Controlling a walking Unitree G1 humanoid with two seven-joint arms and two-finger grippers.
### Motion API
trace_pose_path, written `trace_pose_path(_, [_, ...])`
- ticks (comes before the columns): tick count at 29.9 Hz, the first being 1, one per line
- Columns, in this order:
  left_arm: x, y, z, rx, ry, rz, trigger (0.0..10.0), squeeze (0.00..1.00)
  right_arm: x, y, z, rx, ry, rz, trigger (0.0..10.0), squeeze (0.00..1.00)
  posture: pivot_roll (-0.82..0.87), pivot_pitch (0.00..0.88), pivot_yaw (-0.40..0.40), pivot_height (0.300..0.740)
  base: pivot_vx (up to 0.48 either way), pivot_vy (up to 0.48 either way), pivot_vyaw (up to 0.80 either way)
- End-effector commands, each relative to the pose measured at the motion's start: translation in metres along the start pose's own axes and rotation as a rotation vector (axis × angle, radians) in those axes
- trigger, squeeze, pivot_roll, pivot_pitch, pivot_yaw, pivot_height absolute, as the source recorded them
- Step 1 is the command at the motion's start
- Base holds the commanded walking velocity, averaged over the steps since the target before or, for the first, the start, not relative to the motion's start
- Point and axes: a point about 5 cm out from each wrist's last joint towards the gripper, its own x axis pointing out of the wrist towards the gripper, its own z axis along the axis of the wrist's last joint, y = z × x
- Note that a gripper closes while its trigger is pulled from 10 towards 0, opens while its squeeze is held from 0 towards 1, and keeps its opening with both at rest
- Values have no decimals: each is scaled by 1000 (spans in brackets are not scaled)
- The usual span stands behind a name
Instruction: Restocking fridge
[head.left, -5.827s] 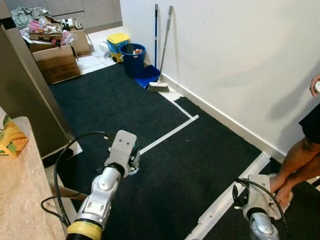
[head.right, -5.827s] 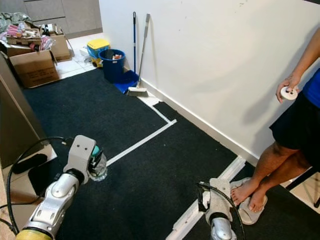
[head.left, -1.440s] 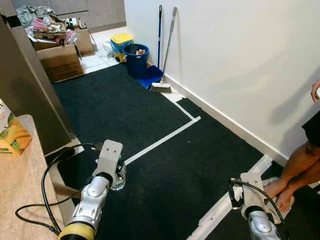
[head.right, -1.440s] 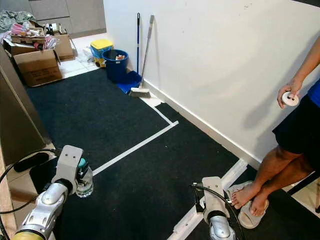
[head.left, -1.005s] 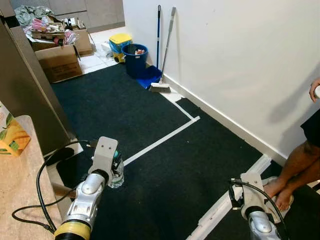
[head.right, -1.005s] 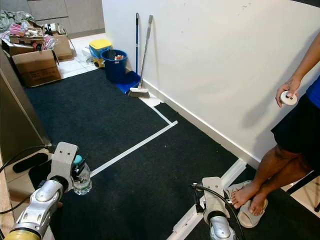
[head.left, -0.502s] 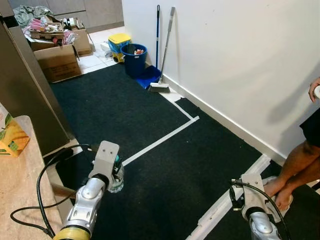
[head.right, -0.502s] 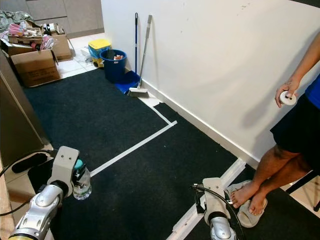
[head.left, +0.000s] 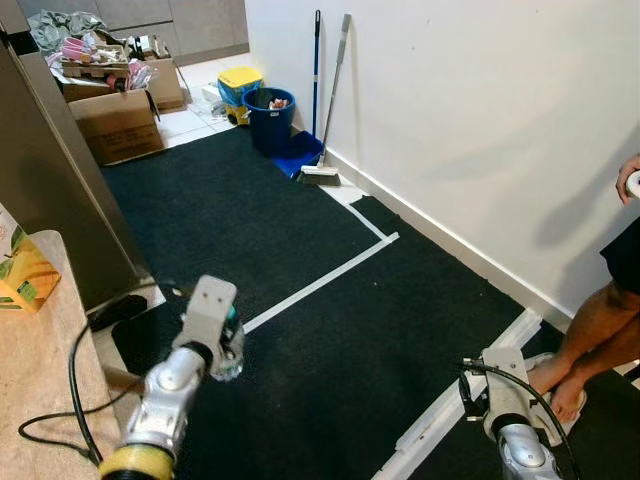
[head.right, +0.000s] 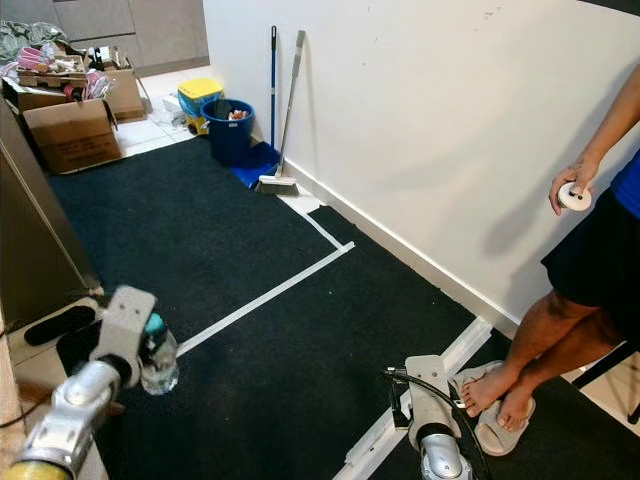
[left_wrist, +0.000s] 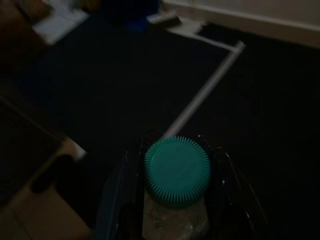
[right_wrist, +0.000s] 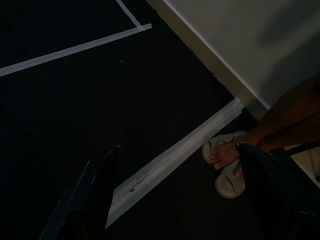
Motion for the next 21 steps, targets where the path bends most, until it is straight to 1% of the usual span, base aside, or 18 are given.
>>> trace_pose_path(1, [-2, 0, -5, 9, 17, -3, 10000, 0, -2, -3, -3, 1, 3, -11, 10000, 0, 105, 0, -63, 740, 0, 0, 0])
trace_pose_path(3, [-3, -2, -6, 9, 18, -6, 10000, 0, -2, -3, -4, 2, 4, -12, 10000, 0, 106, 0, -64, 740, 0, 0, 0])
trace_pose_path(6, [-7, -17, -14, 10, 28, -34, 10000, 0, -2, -1, -4, 2, 6, -7, 10000, 0, 109, 0, -68, 740, 0, 0, 0])
trace_pose_path(9, [-10, -26, -18, -2, 36, -45, 10000, 0, -1, 0, -2, 1, 4, -5, 10000, 0, 109, 0, -68, 740, 0, 0, 0])
trace_pose_path(16, [-9, -30, -20, -4, 44, -55, 10000, 0, 0, -2, 0, 5, 2, -12, 10000, 0, 108, 0, -65, 740, 0, 0, 0])
trace_pose_path(21, [-8, -33, -21, 10, 45, -64, 10000, 0, -1, -2, -1, 10, 4, -17, 10000, 0, 100, 0, -61, 740, 0, 0, 0])
